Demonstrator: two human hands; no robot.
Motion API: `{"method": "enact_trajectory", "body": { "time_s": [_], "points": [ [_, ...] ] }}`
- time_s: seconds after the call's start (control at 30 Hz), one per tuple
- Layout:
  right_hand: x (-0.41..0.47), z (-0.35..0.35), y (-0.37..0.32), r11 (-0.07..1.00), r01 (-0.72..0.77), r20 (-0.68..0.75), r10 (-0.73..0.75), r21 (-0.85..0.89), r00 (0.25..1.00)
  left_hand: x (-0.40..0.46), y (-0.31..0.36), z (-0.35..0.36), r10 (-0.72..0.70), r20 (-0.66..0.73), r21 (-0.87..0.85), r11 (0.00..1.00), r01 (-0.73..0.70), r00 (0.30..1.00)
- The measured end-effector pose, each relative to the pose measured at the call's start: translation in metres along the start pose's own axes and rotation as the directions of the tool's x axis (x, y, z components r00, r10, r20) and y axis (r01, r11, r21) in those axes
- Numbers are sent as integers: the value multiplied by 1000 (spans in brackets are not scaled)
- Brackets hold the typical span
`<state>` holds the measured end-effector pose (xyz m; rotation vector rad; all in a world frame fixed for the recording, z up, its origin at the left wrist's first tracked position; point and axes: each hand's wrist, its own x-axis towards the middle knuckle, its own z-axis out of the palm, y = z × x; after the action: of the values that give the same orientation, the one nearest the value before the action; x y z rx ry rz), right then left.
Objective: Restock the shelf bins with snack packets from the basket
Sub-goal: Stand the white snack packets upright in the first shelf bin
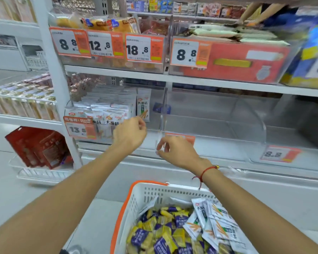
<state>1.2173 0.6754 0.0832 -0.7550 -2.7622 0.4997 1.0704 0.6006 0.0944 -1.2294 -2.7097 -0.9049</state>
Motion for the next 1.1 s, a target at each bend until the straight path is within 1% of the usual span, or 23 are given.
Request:
{"method": "enact_trajectory", "body": {
  "time_s": [0.07,0.17,0.23,0.3,0.33,0.4,0.47,0.5,0.57,0.63,0.7,0.77,0.83,0.87,0.9,0.93,0.97,1.03,1.1],
  "points": [
    [-30,8,21,998,-57,108,53,32,993,-31,3,25,-36,81,-27,999,39,996],
    [-65,25,57,983,-159,274,128,96,953,-69,8,64,-83,229,-27,995,92,970],
    [-84,36,78,964,-237,358,181,119,916,-88,10,88,-109,351,-2,993,117,930],
    [-101,47,96,944,-308,410,236,118,881,-103,10,113,-107,467,-27,990,135,878],
    [-108,54,105,934,-339,423,262,117,868,-109,9,126,-103,508,-54,987,150,855],
    [-122,71,124,916,-388,436,312,96,844,-124,6,152,-105,542,-95,978,185,834],
    [-135,94,145,897,-442,428,394,14,813,-144,-1,179,-90,584,-119,974,194,807],
    [-143,108,155,874,-485,419,447,-18,790,-155,-6,191,-71,622,-129,973,192,780],
    [-159,135,169,819,-571,395,541,-47,743,-171,-19,213,-42,723,-100,981,164,690],
    [-174,157,176,771,-632,359,613,-80,704,-179,-32,230,-28,792,-57,991,119,609],
    [-186,177,181,734,-674,290,666,-88,687,-180,-38,243,-17,828,-64,990,124,561],
    [-190,191,183,707,-703,166,705,-78,690,-176,-37,254,-19,834,-82,984,157,552],
    [-185,200,182,698,-713,3,715,-62,699,-172,-31,265,-19,831,-97,979,178,556],
    [-181,205,182,713,-697,-71,694,-75,717,-171,-28,273,-10,829,-104,980,171,560],
    [-176,210,184,739,-665,-102,657,-111,747,-171,-26,283,4,826,-110,982,155,564],
    [-172,215,185,762,-626,-78,623,-166,779,-173,-23,291,15,826,-106,986,129,564],
    [-169,221,187,775,-591,-20,603,-222,798,-176,-21,301,24,817,-95,991,93,576],
    [-165,231,189,758,-574,85,623,-310,778,-182,-17,313,3,774,-47,998,52,634],
    [-161,235,191,718,-581,88,655,-382,751,-186,-14,322,-56,701,-39,992,117,711]
  ]
}}
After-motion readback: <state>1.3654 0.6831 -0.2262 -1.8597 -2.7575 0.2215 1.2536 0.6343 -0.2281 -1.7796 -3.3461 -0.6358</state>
